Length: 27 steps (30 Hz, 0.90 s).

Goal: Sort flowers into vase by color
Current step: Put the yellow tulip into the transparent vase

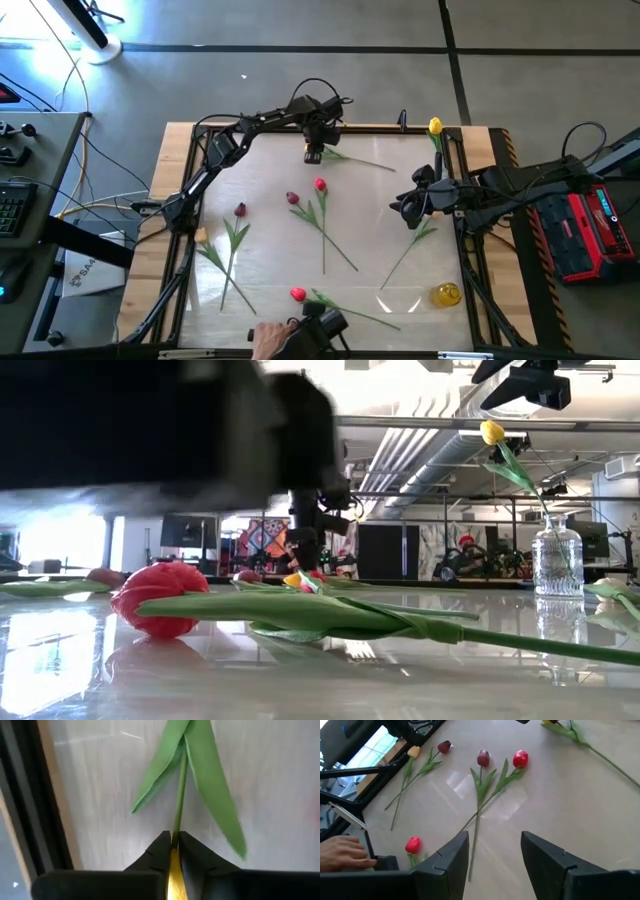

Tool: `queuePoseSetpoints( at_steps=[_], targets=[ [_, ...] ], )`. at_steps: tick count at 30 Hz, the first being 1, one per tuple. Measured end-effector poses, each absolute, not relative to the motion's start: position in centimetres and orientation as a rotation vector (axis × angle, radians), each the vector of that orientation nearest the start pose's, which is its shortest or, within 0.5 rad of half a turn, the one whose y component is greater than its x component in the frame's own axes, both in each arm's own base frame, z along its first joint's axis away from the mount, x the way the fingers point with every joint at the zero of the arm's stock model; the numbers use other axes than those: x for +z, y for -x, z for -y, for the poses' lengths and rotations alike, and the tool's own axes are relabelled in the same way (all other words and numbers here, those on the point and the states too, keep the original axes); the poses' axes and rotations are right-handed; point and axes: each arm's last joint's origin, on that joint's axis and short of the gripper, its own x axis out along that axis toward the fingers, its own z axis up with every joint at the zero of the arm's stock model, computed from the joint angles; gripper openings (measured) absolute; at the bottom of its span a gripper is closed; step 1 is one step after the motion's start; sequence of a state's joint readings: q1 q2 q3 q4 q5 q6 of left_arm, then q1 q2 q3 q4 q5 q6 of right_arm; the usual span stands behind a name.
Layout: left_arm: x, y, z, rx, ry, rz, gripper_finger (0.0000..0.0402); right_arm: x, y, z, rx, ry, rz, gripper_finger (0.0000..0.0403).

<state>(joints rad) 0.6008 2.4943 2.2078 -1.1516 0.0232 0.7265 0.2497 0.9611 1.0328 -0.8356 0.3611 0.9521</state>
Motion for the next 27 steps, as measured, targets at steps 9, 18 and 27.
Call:
queuePoseSetpoints(
  at_steps=[9, 18, 27],
  targets=[
    [14.0, -40.5, -27.7, -0.055, -0.128, -1.483, 0.0016, 33.5, -17.7, -3.7, -0.408, -0.704, -0.572, 0.0169],
    [14.5, -41.1, -27.0, -0.012, -0.191, -1.51, 0.0002, 33.6, -17.5, -4.4, -0.422, -0.691, -0.545, 0.0169],
    [19.6, -40.8, -25.2, 0.031, -0.32, -1.508, 0.0, 33.5, -17.4, -4.3, -0.441, -0.625, -0.547, 0.0169]
  ],
)
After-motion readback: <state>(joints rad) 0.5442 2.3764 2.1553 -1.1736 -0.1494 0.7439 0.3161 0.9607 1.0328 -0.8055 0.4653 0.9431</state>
